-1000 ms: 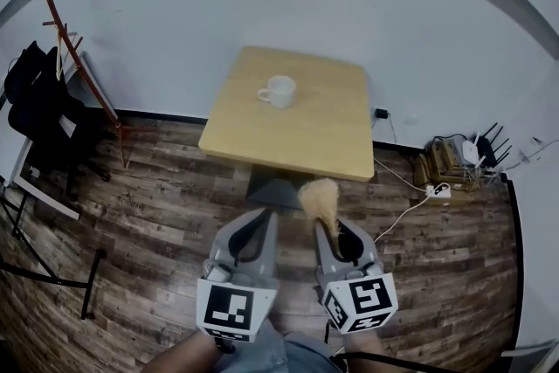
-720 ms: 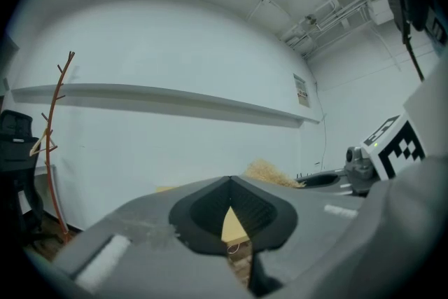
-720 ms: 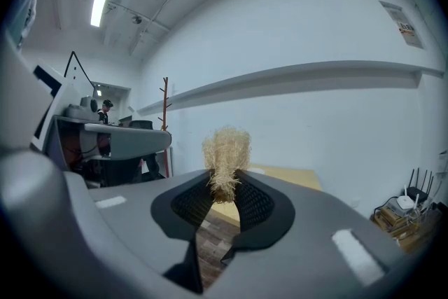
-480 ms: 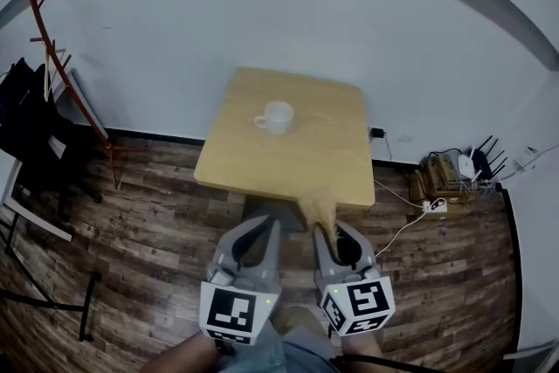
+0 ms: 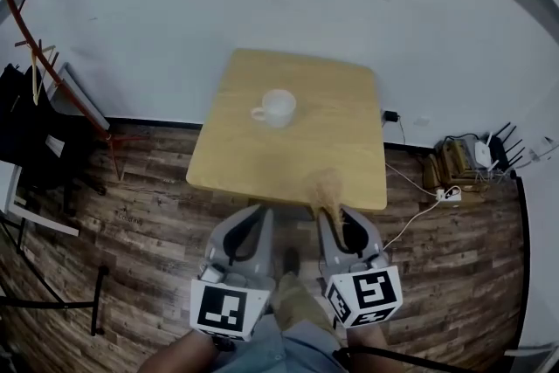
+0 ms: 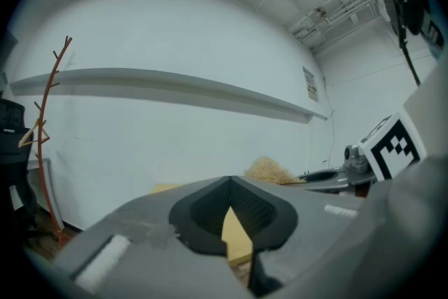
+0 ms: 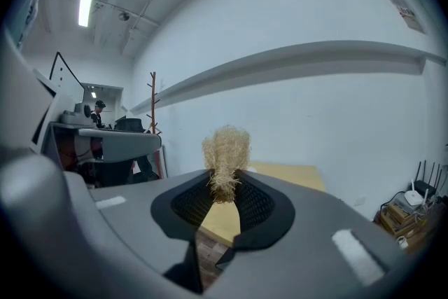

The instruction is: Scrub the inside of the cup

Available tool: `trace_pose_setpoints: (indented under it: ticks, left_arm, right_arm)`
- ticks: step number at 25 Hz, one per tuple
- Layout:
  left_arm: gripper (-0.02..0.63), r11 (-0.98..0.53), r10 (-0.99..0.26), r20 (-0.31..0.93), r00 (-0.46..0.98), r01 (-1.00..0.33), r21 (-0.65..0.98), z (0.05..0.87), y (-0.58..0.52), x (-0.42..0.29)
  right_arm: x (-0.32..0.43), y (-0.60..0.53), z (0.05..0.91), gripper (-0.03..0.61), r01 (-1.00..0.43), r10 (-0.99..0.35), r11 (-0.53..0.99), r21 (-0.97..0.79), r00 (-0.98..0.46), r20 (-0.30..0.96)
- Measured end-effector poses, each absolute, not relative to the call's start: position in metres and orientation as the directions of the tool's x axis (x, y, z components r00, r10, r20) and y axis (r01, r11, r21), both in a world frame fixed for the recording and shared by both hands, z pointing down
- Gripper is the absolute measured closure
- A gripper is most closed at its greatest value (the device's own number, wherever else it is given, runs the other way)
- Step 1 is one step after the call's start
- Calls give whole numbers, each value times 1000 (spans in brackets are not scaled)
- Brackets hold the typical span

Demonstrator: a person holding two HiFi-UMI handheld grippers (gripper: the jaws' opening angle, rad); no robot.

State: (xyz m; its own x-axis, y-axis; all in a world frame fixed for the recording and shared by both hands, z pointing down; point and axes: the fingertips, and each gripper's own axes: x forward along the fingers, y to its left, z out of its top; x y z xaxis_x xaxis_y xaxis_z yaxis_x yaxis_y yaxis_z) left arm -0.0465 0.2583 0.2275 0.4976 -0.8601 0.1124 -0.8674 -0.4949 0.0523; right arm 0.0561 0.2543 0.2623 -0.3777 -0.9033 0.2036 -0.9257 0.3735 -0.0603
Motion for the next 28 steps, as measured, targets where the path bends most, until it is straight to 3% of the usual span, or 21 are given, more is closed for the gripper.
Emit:
trace_pose_setpoints:
  ticks: [9, 28]
  left_arm:
    - [594, -441, -882, 152, 445, -895, 63, 237, 157, -27]
    - [594, -357, -932, 83, 354, -934, -18, 202, 60, -23]
  right_arm:
    - [71, 148, 281, 494, -894, -859, 440, -87, -447, 250]
    - [75, 27, 241, 494, -841, -824, 539, -44, -537, 181]
